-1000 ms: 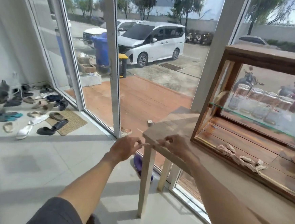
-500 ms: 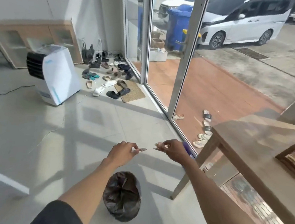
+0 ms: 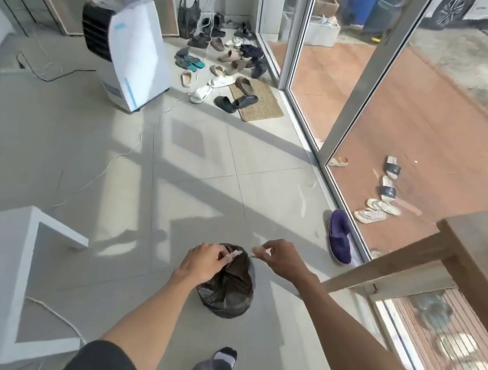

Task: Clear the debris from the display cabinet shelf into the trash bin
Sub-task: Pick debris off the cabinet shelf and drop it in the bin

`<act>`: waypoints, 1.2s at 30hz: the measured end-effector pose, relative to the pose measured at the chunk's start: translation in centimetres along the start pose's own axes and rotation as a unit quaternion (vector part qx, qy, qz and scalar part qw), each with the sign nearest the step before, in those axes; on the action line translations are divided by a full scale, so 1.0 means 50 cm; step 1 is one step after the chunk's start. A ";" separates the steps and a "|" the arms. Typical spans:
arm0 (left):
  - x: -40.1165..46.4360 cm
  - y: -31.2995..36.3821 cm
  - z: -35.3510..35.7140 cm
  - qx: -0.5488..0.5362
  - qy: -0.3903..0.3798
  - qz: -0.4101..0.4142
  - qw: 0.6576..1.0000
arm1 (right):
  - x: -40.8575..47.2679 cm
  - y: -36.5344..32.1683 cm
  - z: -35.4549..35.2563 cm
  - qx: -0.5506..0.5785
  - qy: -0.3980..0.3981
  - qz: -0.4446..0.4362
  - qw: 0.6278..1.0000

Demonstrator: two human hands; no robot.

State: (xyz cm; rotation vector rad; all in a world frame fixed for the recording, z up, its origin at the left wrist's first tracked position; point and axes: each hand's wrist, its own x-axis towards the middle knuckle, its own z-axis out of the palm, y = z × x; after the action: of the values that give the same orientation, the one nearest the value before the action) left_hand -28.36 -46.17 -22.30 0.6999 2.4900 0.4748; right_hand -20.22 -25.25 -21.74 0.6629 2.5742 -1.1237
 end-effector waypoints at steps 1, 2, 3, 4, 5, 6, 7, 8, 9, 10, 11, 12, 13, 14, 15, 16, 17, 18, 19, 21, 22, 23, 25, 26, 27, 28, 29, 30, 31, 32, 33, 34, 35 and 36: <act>0.003 -0.002 0.002 -0.003 -0.005 -0.002 1.000 | 0.005 -0.003 0.005 -0.002 -0.004 0.001 1.000; 0.007 -0.003 0.004 -0.008 -0.009 -0.002 1.000 | 0.009 -0.006 0.009 -0.002 -0.010 0.006 1.000; 0.009 -0.004 0.004 -0.013 -0.010 -0.001 1.000 | 0.014 -0.008 0.012 -0.001 -0.013 0.007 1.000; 0.013 -0.005 0.004 -0.017 -0.011 -0.002 1.000 | 0.019 -0.009 0.015 0.000 -0.017 0.010 1.000; 0.017 -0.007 0.002 -0.019 -0.011 -0.003 1.000 | 0.025 -0.008 0.018 -0.001 -0.021 0.011 1.000; 0.023 -0.011 0.000 -0.019 -0.009 -0.004 1.000 | 0.032 -0.008 0.021 -0.003 -0.027 0.014 1.000; 0.028 -0.016 -0.001 -0.017 -0.006 -0.005 1.000 | 0.039 -0.007 0.025 -0.005 -0.033 0.013 0.999; 0.033 -0.023 -0.003 -0.015 -0.005 -0.007 1.000 | 0.046 -0.007 0.029 -0.005 -0.039 0.014 0.999; 0.036 -0.028 -0.006 -0.014 -0.004 -0.009 1.000 | 0.054 -0.007 0.034 -0.008 -0.042 0.014 0.999; 0.039 -0.033 -0.009 -0.012 -0.005 -0.010 1.000 | 0.059 -0.008 0.038 -0.009 -0.043 0.015 0.999; 0.039 -0.037 -0.012 -0.012 -0.006 -0.012 1.000 | 0.064 -0.008 0.040 -0.011 -0.043 0.013 0.999; 0.041 -0.042 -0.015 -0.015 -0.007 -0.014 1.000 | 0.068 -0.010 0.041 -0.011 -0.044 0.010 0.999; 0.041 -0.045 -0.017 -0.018 -0.008 -0.014 1.000 | 0.071 -0.012 0.041 -0.011 -0.046 0.006 0.999; 0.041 -0.049 -0.020 -0.020 -0.009 -0.014 1.000 | 0.073 -0.014 0.041 -0.012 -0.047 0.003 0.999; 0.042 -0.054 -0.023 -0.019 -0.010 -0.014 1.000 | 0.076 -0.015 0.041 -0.014 -0.048 0.000 0.999; 0.043 -0.059 -0.024 -0.016 -0.012 -0.015 1.000 | 0.078 -0.016 0.040 -0.016 -0.048 -0.001 0.999; 0.043 -0.063 -0.026 -0.013 -0.014 -0.015 1.000 | 0.078 -0.017 0.039 -0.017 -0.047 -0.001 0.999; 0.044 -0.064 -0.029 -0.010 -0.015 -0.013 1.000 | 0.078 -0.017 0.036 -0.018 -0.046 0.000 0.999; 0.044 -0.064 -0.032 -0.006 -0.015 -0.009 1.000 | 0.078 -0.016 0.032 -0.019 -0.045 0.001 0.999; 0.049 -0.057 -0.042 -0.003 -0.009 0.002 1.000 | 0.078 -0.016 0.018 -0.020 -0.039 -0.001 0.999; 0.052 -0.050 -0.049 -0.001 -0.007 0.009 1.000 | 0.078 -0.017 0.008 -0.020 -0.033 -0.003 0.999; 0.056 -0.040 -0.057 0.000 -0.004 0.016 1.000 | 0.077 -0.019 -0.004 -0.019 -0.026 -0.003 0.999; 0.064 -0.020 -0.077 -0.001 0.004 0.029 1.000 | 0.074 -0.026 -0.032 -0.017 -0.006 0.000 1.000; 0.069 -0.006 -0.090 0.000 0.008 0.037 0.999 | 0.072 -0.030 -0.050 -0.015 0.007 0.001 1.000; 0.074 0.009 -0.104 0.002 0.014 0.047 0.999 | 0.068 -0.035 -0.072 -0.012 0.021 0.001 1.000; 0.080 0.027 -0.118 0.004 0.021 0.060 0.998 | 0.064 -0.037 -0.095 -0.010 0.035 -0.001 0.999; 0.085 0.046 -0.132 0.006 0.028 0.074 0.997 | 0.057 -0.039 -0.119 -0.007 0.052 -0.005 0.999; 0.089 0.069 -0.147 0.009 0.036 0.087 0.996 | 0.049 -0.038 -0.143 -0.004 0.070 -0.006 0.998; 0.093 0.093 -0.160 0.014 0.044 0.098 0.994 | 0.038 -0.036 -0.167 -0.001 0.087 -0.004 0.996; 0.095 0.118 -0.171 0.019 0.051 0.109 0.993 | 0.024 -0.032 -0.191 0.002 0.104 -0.003 0.995; 0.094 0.144 -0.181 0.023 0.057 0.120 0.991 | 0.008 -0.027 -0.214 0.004 0.119 -0.004 0.993; 0.089 0.170 -0.187 0.025 0.062 0.129 0.989 | -0.010 -0.019 -0.234 0.006 0.133 -0.006 0.991; 0.082 0.195 -0.190 0.024 0.069 0.136 0.988 | -0.032 -0.010 -0.253 0.007 0.144 -0.006 0.990; 0.073 0.218 -0.191 0.026 0.073 0.142 0.987 | -0.056 -0.001 -0.271 0.006 0.151 -0.005 0.989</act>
State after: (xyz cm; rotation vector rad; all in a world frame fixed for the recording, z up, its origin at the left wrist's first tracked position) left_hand -32.15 -37.16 -11.01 1.0842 2.5571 0.5833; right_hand -18.50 -16.11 -11.51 0.8846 2.8244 -1.1167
